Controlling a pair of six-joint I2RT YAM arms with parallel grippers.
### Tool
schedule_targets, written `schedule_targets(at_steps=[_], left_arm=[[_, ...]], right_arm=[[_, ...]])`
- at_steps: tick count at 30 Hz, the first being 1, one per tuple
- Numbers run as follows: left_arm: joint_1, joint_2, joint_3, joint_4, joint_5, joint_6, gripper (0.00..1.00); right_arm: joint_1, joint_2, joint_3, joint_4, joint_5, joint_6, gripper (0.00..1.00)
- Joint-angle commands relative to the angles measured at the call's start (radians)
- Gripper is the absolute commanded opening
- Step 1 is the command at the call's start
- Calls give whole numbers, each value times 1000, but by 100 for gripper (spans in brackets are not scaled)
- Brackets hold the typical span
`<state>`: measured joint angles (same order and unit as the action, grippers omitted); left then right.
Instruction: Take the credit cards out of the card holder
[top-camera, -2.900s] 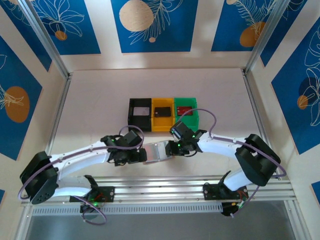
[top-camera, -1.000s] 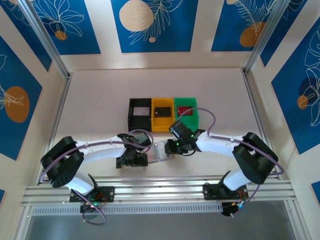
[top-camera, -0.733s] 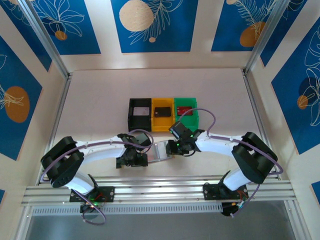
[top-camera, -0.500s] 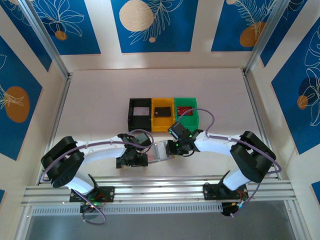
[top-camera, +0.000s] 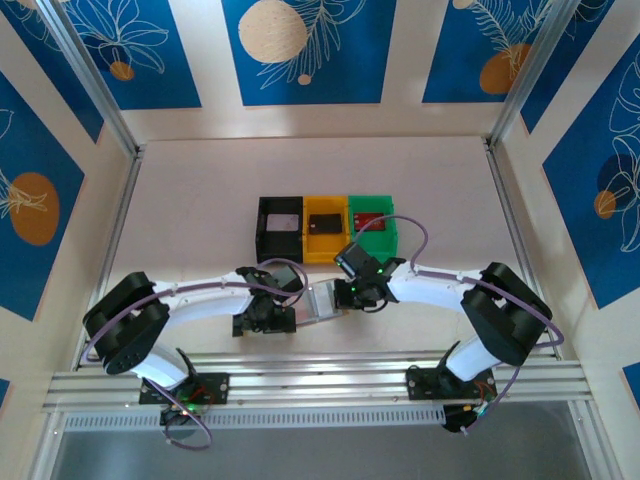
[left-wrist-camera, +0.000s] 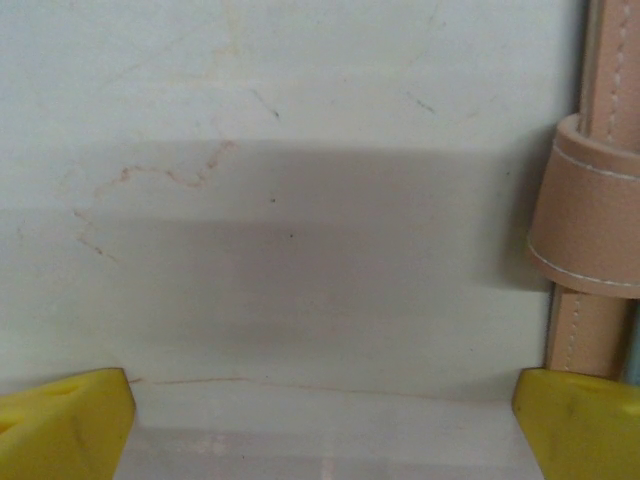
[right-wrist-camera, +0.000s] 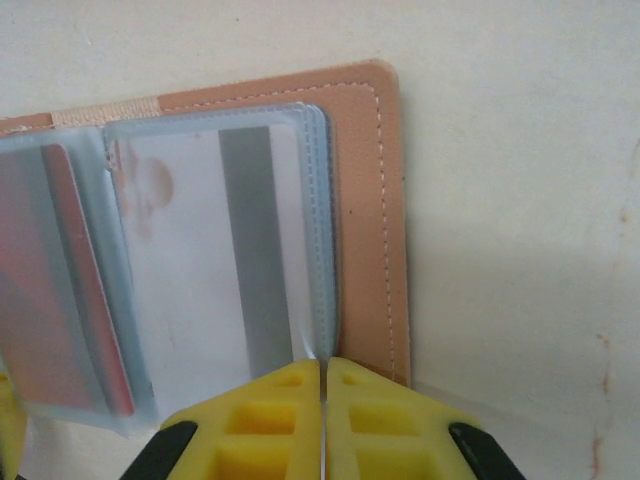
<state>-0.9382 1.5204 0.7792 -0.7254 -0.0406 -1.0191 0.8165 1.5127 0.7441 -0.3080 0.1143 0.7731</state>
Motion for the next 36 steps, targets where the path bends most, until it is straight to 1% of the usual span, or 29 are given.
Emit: schedule_targets(at_steps=[1, 9, 19, 36], left_arm=[[-21, 66, -37, 101, 32, 19, 98], [-20, 65, -35, 102, 31, 22, 98], [-21, 60, -33, 98, 31, 27, 99], [-21, 33, -26, 83, 28, 28, 99]], right_arm=[[23, -22, 36, -19, -29, 7, 6], [41, -50, 76, -43, -49, 2, 5], [62, -33, 110, -76, -48, -5, 7], [108, 1, 135, -53, -86, -10, 17]])
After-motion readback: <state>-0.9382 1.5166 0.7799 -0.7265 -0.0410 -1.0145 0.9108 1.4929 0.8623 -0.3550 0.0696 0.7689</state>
